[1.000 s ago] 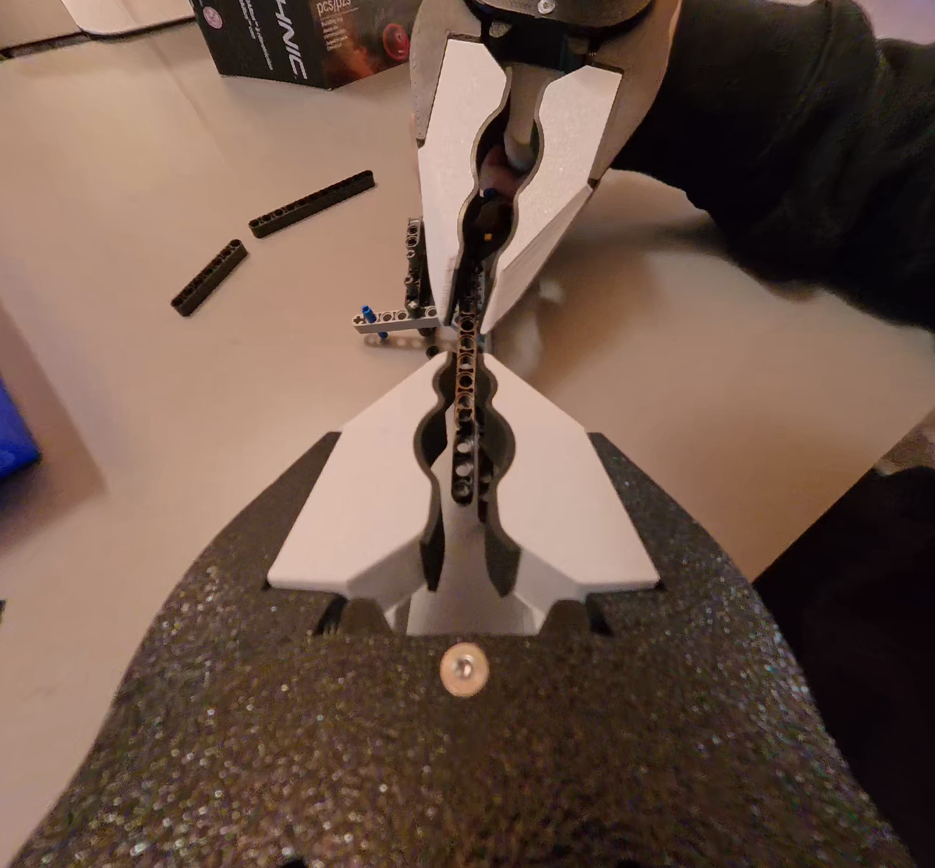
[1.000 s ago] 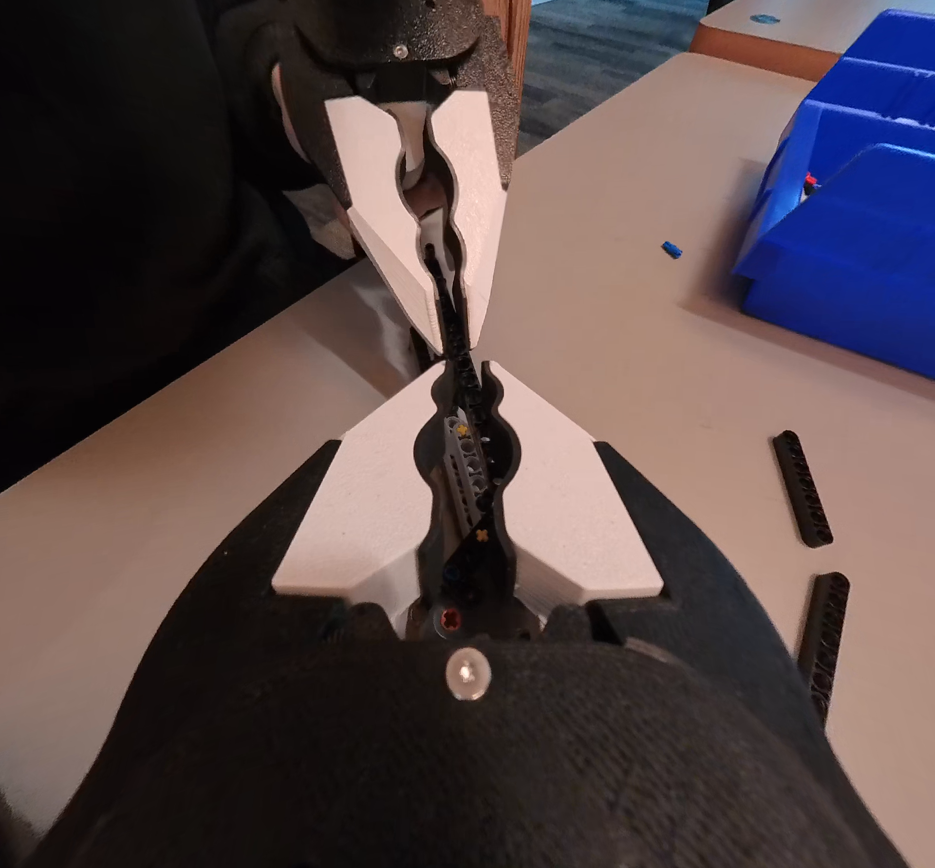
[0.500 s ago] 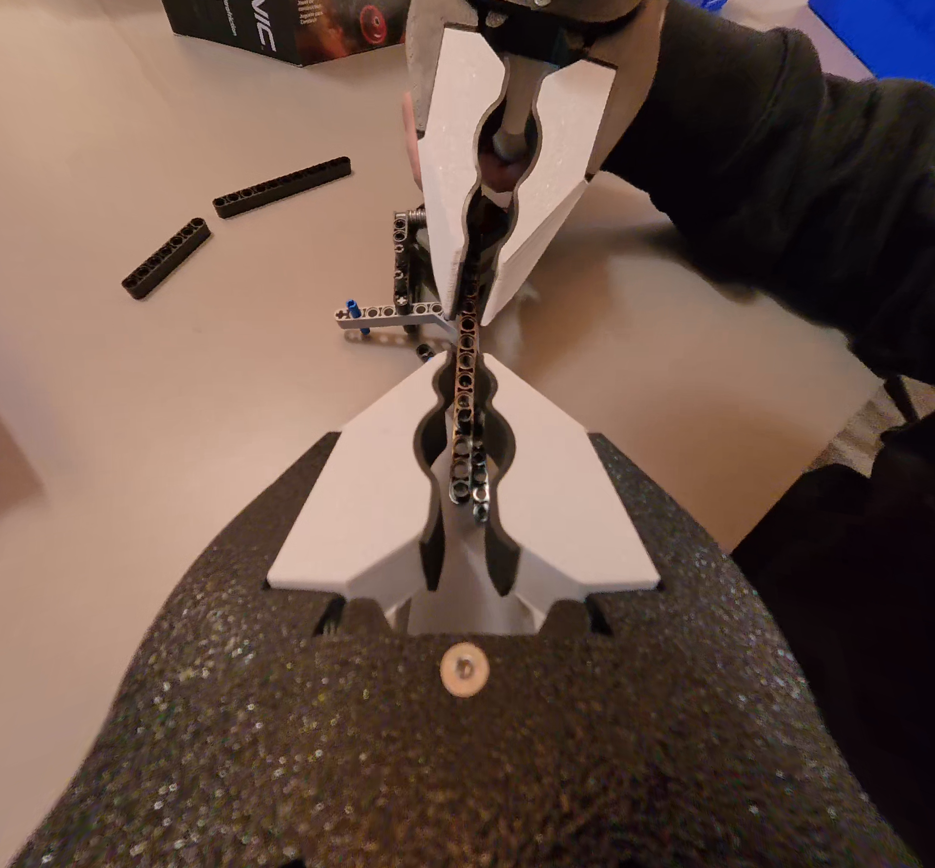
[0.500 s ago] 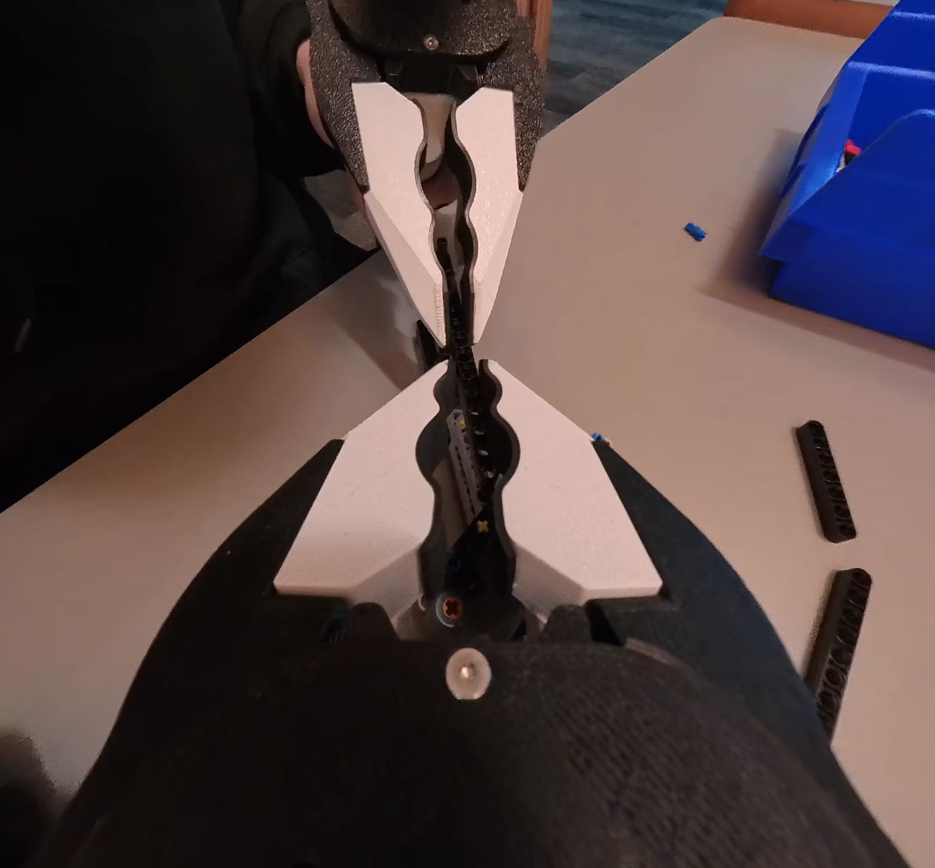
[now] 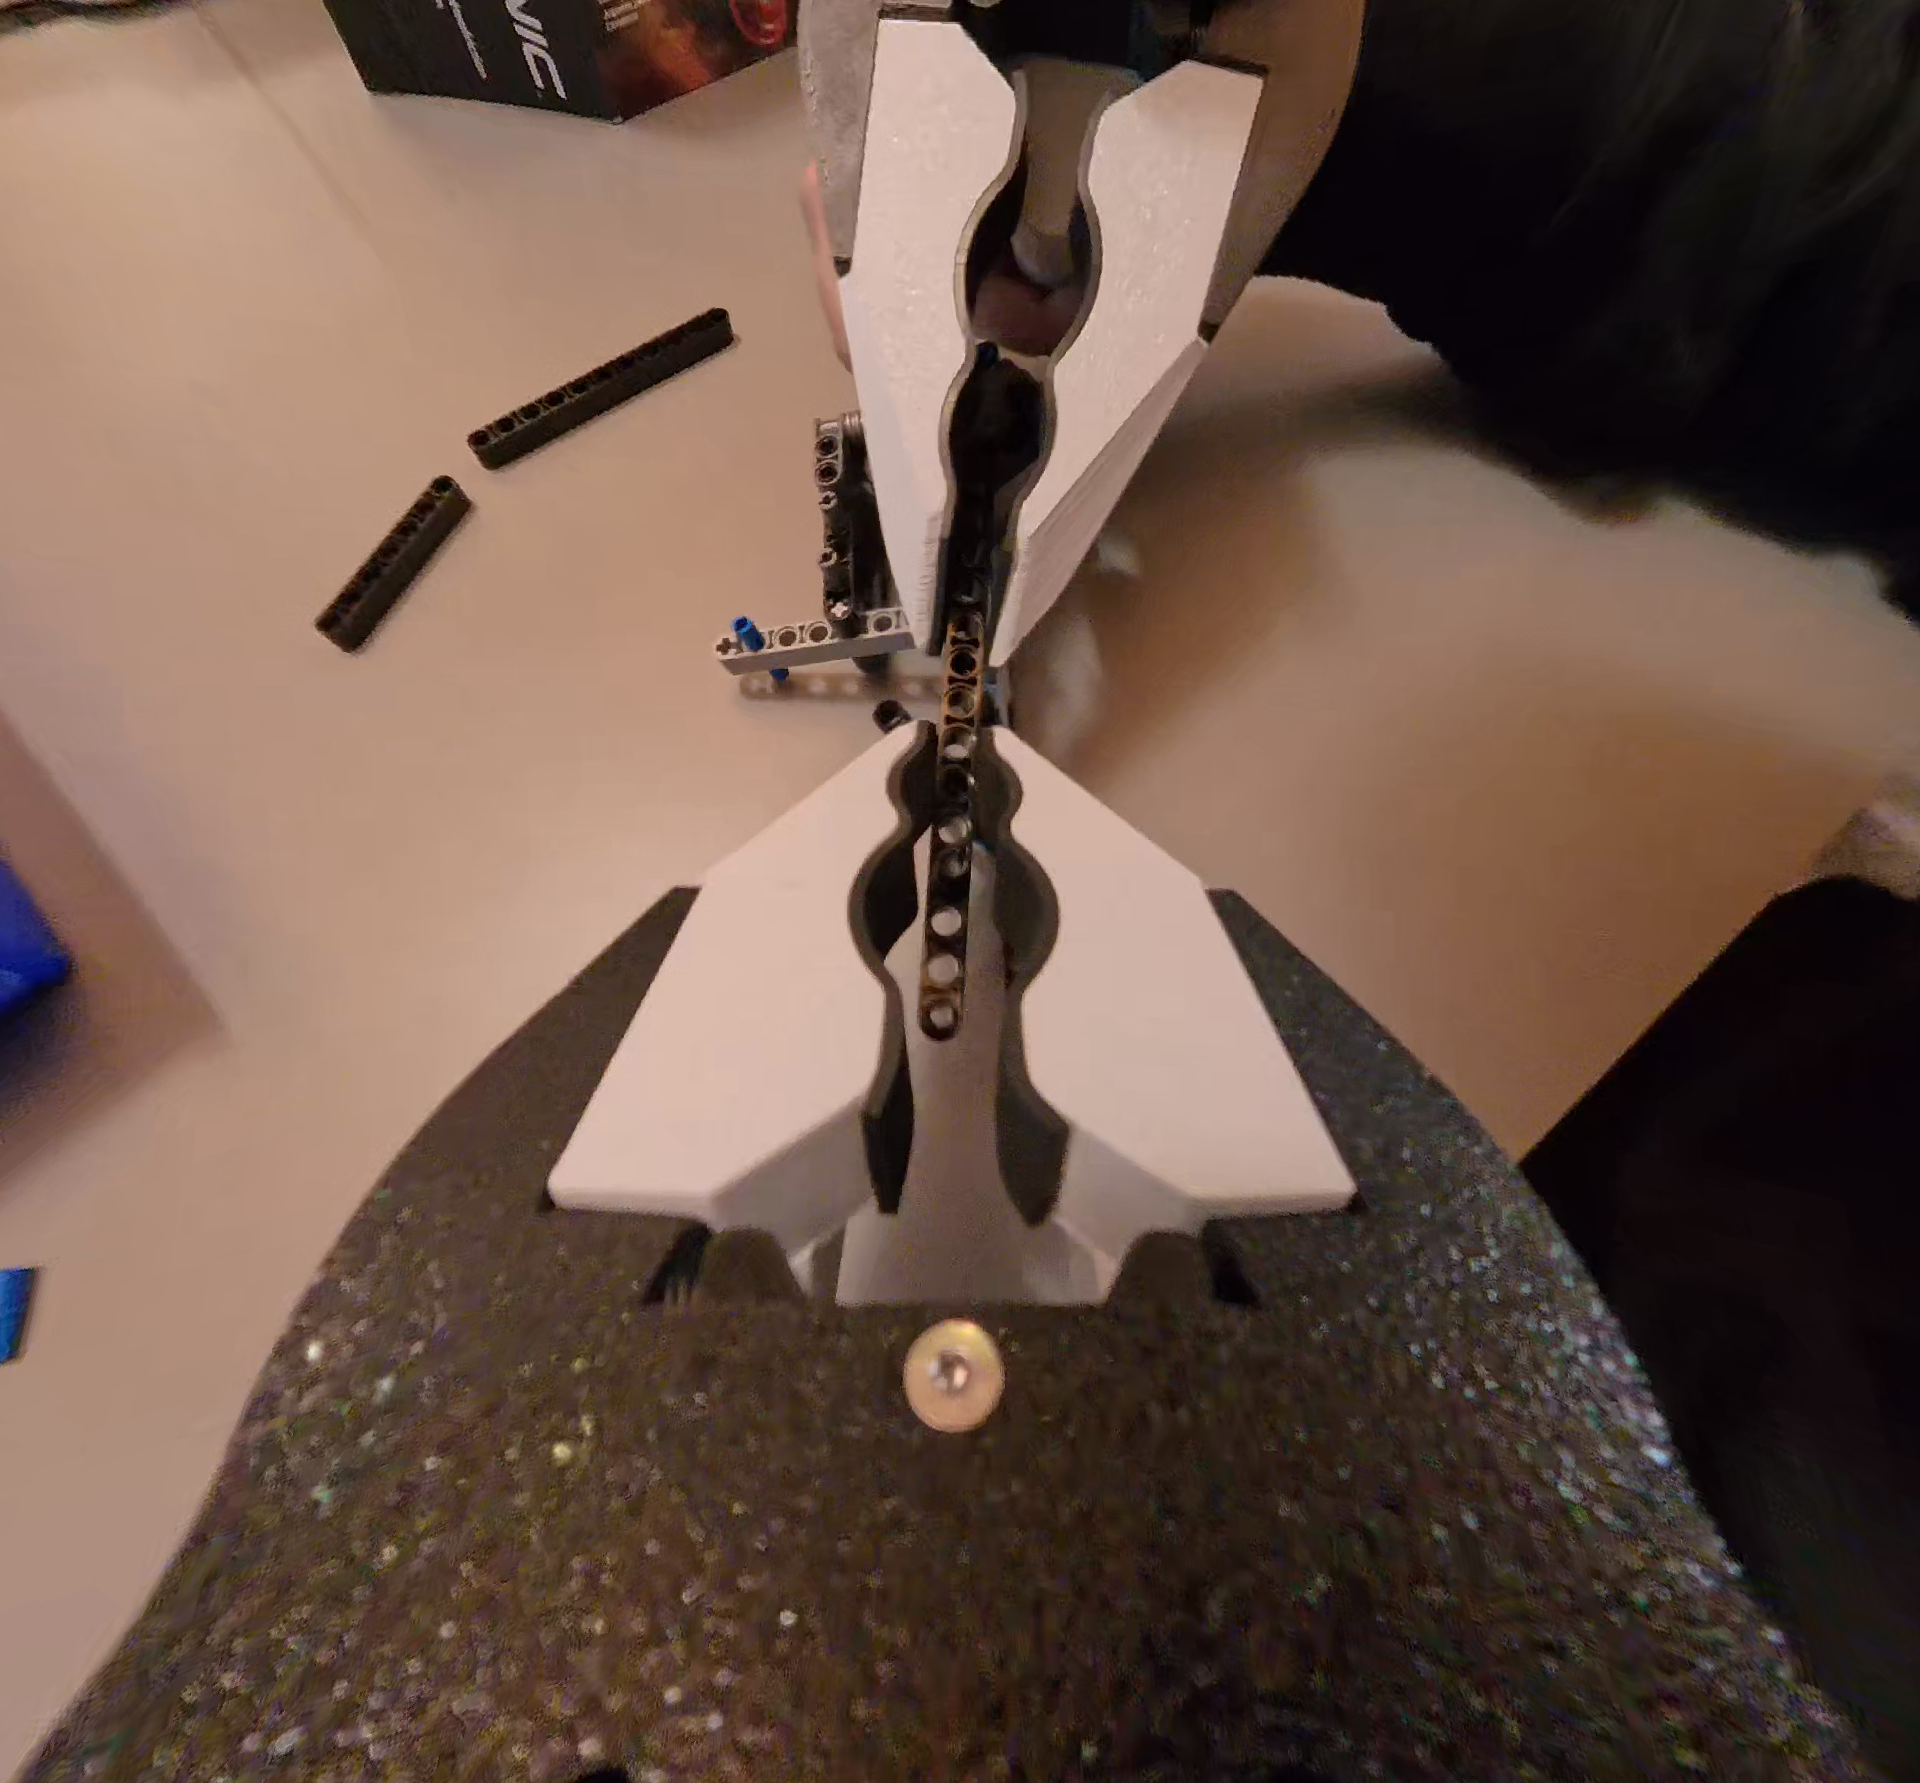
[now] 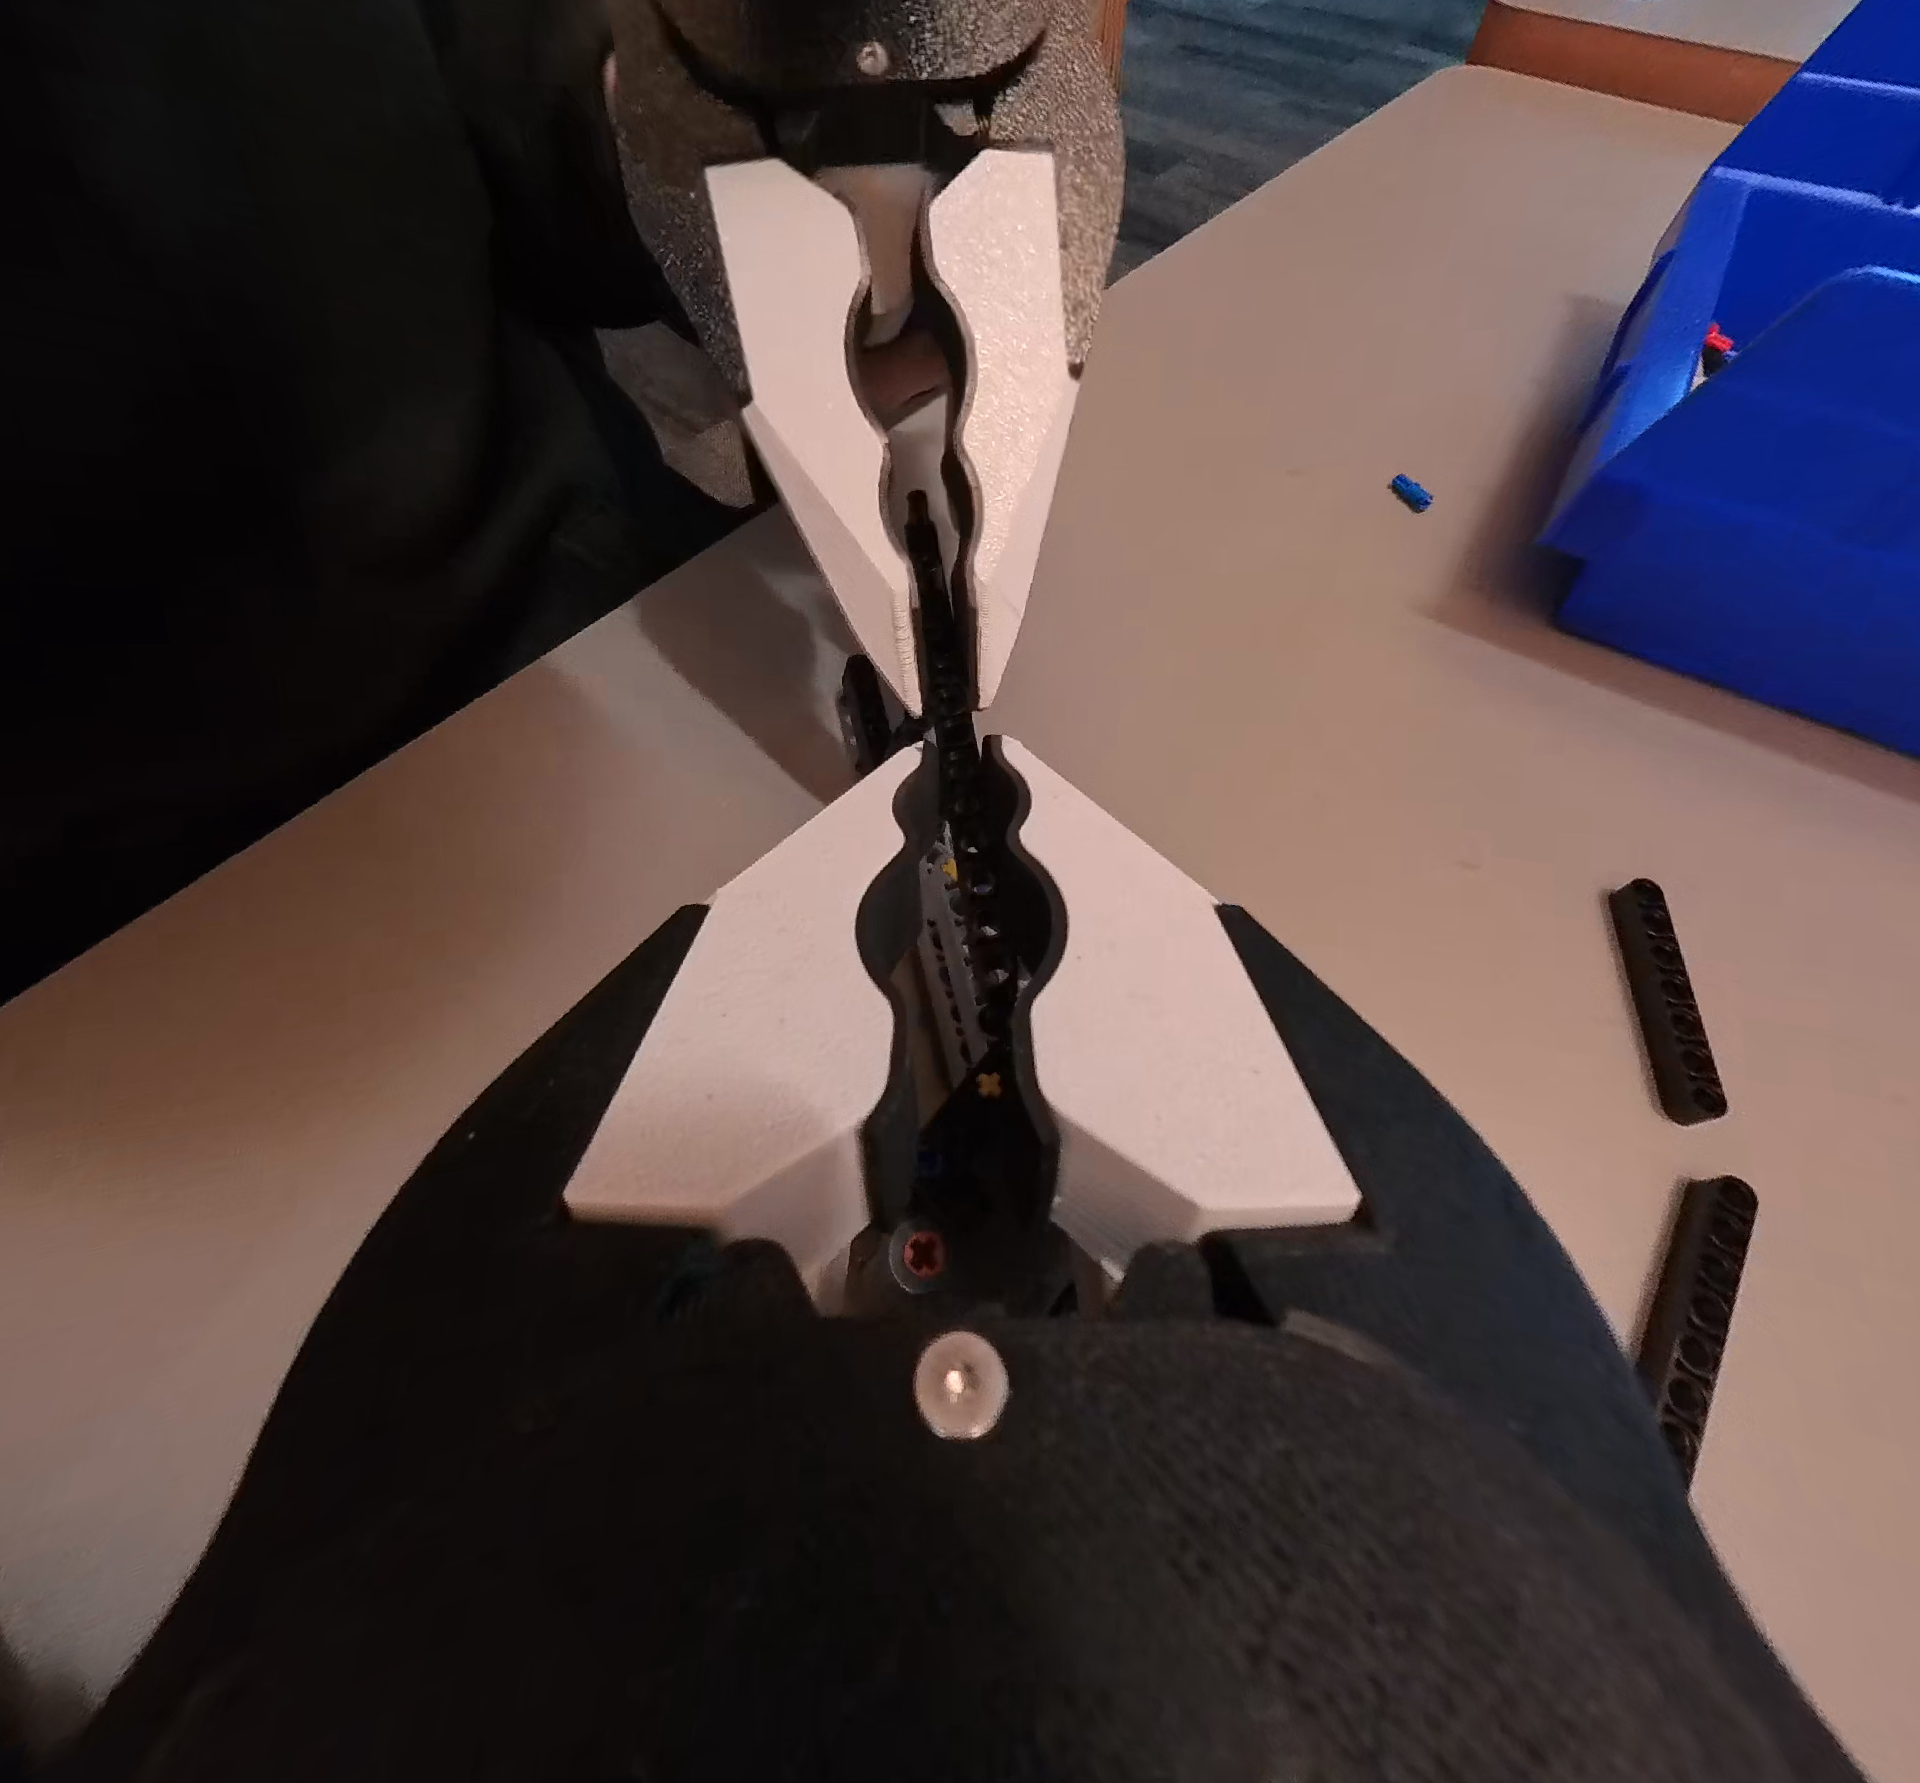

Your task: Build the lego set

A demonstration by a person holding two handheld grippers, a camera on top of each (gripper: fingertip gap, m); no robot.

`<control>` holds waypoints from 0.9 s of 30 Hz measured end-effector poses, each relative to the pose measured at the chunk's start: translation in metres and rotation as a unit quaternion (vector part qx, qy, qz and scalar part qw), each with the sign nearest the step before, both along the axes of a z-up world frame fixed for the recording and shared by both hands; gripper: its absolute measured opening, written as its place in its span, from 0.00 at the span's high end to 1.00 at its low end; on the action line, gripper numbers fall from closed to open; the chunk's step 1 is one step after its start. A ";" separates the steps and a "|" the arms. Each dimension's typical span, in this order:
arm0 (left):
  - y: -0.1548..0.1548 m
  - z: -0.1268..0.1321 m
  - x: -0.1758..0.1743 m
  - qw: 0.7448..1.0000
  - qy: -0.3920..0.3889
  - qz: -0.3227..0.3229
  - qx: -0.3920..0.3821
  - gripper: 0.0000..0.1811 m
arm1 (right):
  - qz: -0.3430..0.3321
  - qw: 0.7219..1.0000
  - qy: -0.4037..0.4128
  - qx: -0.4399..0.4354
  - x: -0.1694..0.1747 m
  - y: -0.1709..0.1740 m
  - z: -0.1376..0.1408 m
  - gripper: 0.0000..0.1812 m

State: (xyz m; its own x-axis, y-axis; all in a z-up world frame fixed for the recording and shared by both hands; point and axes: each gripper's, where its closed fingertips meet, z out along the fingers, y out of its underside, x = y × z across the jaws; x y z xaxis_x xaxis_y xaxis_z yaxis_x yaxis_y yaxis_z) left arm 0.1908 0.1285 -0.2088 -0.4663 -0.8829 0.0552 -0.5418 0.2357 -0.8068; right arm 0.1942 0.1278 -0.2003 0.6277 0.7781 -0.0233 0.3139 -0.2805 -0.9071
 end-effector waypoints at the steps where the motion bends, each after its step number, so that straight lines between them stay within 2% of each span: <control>1: 0.000 0.000 0.000 1.000 0.001 0.001 -0.009 0.97 | 0.000 1.000 0.000 -0.001 0.000 0.000 0.000 0.97; 5: -0.005 0.001 -0.001 1.000 -0.002 -0.003 -0.006 0.97 | 0.003 0.999 -0.039 0.025 0.001 -0.004 0.003 0.96; 7: -0.005 0.001 -0.001 1.000 0.001 -0.001 -0.011 0.97 | -0.018 0.999 -0.035 0.035 0.007 -0.005 0.014 0.94; 10: -0.005 0.001 -0.001 1.000 0.007 0.000 -0.014 0.97 | -0.038 0.998 -0.037 0.013 0.024 -0.017 0.019 0.90; 13: -0.005 0.001 -0.001 1.000 0.011 -0.004 0.001 0.97 | -0.061 0.996 -0.064 -0.026 0.042 -0.028 0.009 0.85; 16: -0.005 0.001 -0.002 1.000 0.018 -0.007 0.012 0.97 | -0.066 0.995 -0.055 -0.053 0.049 -0.035 0.005 0.83; 21: -0.005 0.001 -0.002 0.999 0.026 -0.004 0.019 0.97 | -0.053 0.997 -0.043 -0.032 0.046 -0.027 0.006 0.89; 24: -0.006 0.001 -0.002 0.999 0.030 -0.003 0.023 0.97 | -0.036 0.998 -0.045 -0.024 0.039 -0.024 0.006 0.88; 27: -0.005 0.000 -0.001 0.999 0.033 -0.001 0.033 0.97 | -0.022 0.998 -0.060 -0.028 0.035 -0.022 0.001 0.96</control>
